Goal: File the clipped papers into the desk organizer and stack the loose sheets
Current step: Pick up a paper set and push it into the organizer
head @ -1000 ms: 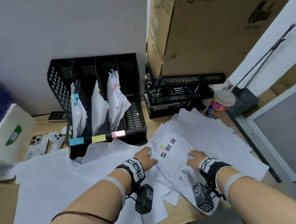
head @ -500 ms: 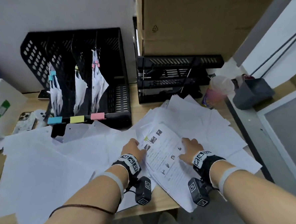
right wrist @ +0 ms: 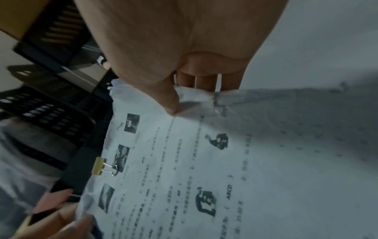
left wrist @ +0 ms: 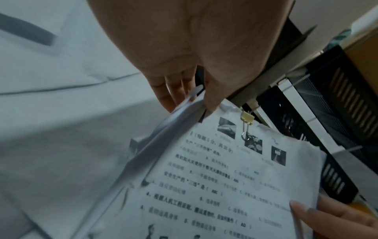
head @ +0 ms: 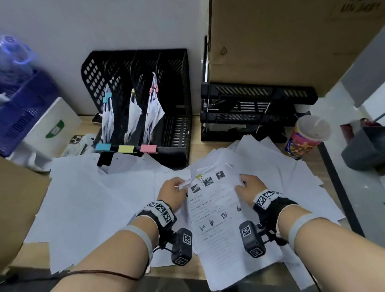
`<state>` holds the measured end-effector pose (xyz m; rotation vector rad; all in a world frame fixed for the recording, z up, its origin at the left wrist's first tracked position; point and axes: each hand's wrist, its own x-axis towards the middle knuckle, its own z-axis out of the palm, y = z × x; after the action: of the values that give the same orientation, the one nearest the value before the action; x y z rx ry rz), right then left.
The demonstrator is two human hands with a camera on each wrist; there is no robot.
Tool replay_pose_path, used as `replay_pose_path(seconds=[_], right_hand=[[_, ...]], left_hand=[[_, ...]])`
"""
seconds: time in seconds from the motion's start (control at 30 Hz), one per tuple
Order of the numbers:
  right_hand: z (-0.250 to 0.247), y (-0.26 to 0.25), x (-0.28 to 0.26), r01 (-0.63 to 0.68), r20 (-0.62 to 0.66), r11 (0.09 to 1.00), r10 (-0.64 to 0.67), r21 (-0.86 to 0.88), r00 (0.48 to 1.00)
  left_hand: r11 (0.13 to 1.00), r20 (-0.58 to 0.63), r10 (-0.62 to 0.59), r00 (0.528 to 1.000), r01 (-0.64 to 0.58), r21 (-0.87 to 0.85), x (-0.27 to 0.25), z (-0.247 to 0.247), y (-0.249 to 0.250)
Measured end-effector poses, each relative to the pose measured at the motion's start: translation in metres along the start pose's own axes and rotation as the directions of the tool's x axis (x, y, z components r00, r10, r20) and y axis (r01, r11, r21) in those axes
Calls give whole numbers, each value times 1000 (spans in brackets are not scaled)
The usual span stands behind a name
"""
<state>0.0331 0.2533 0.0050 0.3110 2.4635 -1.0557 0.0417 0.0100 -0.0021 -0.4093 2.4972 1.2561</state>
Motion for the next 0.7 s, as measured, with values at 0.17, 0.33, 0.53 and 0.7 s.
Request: replay_pose_path(seconds=[0.17, 0.33, 0.53, 0.7], right_hand=[[3, -43, 3, 134, 6, 990, -134, 49, 991], [13, -81, 1, 212, 12, 974, -214, 84, 977], [32, -123, -3, 298, 49, 953, -301, 47, 953], [47, -143, -1, 279, -5, 960, -279, -12, 960]], left_hand=[[971, -107, -146, 984, 122, -207, -10, -32, -2], [912, -36, -238, 971, 210, -352, -30, -70, -17], [876, 17, -266, 964, 249, -414, -50, -102, -32], [900, -53, -243, 969, 205, -384, -55, -123, -35]])
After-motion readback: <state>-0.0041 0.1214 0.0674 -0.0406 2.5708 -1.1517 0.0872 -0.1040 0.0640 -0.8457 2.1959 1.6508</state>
